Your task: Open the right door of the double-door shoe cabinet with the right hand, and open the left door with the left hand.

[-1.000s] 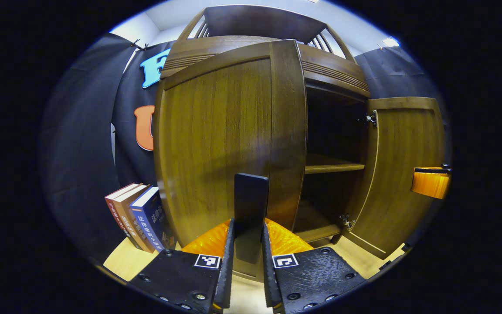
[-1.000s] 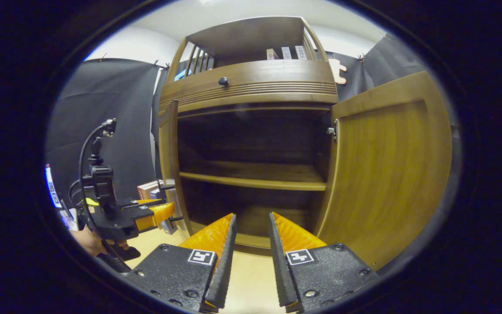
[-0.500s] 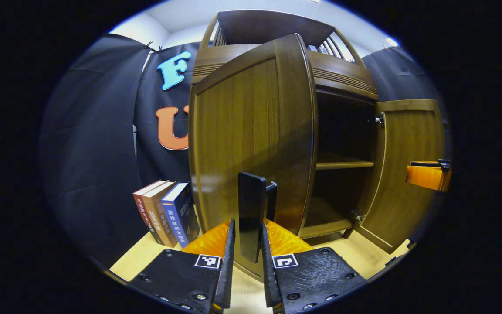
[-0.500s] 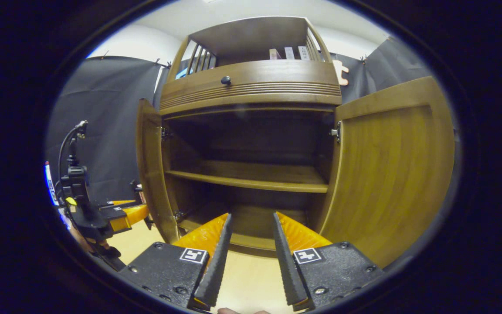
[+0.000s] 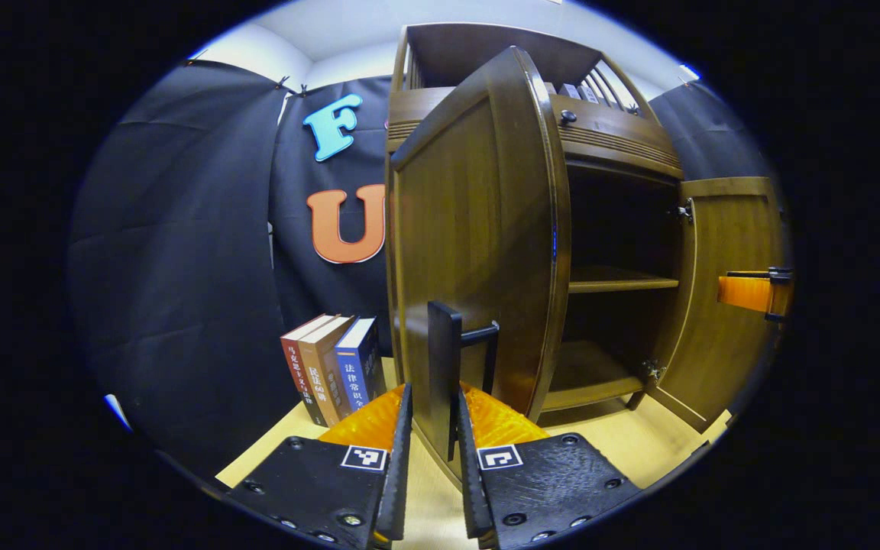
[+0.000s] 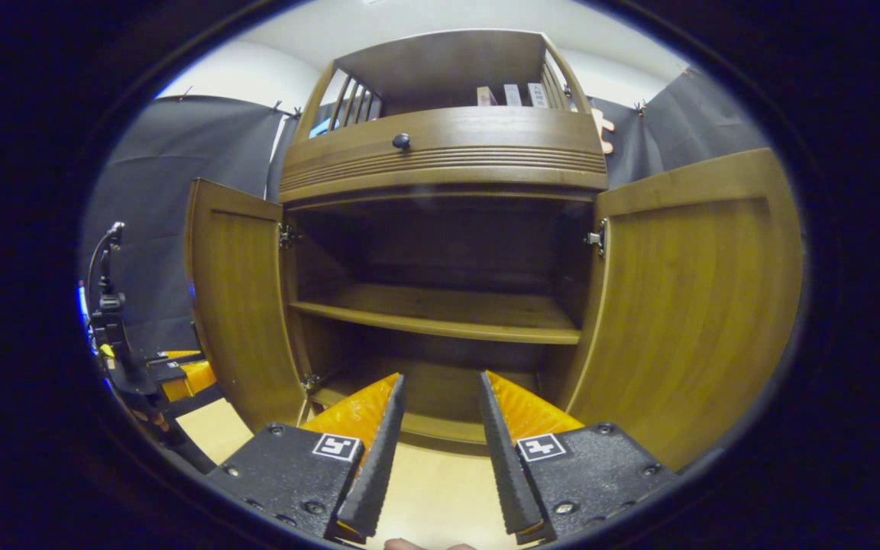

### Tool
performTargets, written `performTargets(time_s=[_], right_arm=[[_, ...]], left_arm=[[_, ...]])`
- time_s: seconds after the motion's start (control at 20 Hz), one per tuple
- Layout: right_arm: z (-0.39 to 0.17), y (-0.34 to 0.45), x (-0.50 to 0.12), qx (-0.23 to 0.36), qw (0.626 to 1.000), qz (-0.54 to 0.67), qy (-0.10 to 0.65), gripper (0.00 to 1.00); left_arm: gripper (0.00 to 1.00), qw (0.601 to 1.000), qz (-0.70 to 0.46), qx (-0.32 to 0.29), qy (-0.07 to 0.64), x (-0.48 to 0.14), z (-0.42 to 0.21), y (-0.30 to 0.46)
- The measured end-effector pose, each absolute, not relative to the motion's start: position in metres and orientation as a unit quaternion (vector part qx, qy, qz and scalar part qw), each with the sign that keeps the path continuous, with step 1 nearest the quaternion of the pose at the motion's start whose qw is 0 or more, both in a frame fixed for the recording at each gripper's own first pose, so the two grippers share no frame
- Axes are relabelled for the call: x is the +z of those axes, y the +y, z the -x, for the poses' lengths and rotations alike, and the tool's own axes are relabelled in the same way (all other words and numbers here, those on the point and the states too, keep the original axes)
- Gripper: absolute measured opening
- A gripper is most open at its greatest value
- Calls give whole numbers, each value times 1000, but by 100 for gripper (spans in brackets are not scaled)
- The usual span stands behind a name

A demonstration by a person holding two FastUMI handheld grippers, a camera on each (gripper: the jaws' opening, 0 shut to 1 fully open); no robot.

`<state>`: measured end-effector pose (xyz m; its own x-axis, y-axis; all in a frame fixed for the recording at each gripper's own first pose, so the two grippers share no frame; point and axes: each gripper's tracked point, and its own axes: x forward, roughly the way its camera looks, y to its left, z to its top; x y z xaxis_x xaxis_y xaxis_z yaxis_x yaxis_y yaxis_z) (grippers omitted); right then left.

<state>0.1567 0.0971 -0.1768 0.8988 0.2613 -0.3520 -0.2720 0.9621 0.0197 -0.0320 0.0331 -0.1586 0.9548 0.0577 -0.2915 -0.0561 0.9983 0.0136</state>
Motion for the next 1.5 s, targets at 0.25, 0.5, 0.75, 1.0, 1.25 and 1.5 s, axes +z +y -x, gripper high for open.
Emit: performTargets(time_s=[0.25, 0.5, 0.75, 1.0, 1.25, 1.5], right_arm=[[-160, 107, -171, 152, 973, 23, 170, 63], [-165, 111, -166, 157, 974, 27, 163, 61], [-164, 112, -165, 158, 974, 33, 161, 63], [-162, 111, -163, 158, 974, 38, 157, 61], [-165, 110, -157, 150, 977, 37, 144, 63], [-167, 101, -149, 126, 982, 30, 137, 65]], left_arm=[[29, 989, 8, 57, 138, -152, 41, 67], [36, 987, 28, 74, 139, -151, 50, 100], [23, 988, 30, 66, 137, -149, 57, 111], [23, 986, 40, 100, 131, -148, 68, 147], [23, 983, 45, 133, 121, -134, 80, 173], [23, 989, 13, 126, 78, -88, 84, 150]])
